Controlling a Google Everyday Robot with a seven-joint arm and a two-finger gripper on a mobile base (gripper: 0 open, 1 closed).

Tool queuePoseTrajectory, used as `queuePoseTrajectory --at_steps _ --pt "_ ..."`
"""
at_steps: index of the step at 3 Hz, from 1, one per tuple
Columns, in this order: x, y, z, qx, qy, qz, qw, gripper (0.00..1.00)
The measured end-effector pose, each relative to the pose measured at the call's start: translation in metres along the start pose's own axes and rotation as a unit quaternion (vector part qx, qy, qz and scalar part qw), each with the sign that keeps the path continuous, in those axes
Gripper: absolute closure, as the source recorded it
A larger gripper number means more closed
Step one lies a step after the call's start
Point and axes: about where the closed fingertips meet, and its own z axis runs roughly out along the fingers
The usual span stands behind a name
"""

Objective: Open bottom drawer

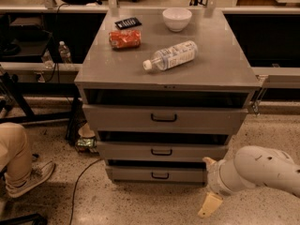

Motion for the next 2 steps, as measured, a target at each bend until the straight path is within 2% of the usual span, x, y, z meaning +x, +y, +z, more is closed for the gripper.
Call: queuePoseTrajectory --at_steps 1,2 --pt "-0.001 -0.001 -0.002 0.002 0.001 -0.001 1.0 0.0" --pt "0.009 -0.004 0.015 -0.006 -0.002 -0.009 0.9999 0.0"
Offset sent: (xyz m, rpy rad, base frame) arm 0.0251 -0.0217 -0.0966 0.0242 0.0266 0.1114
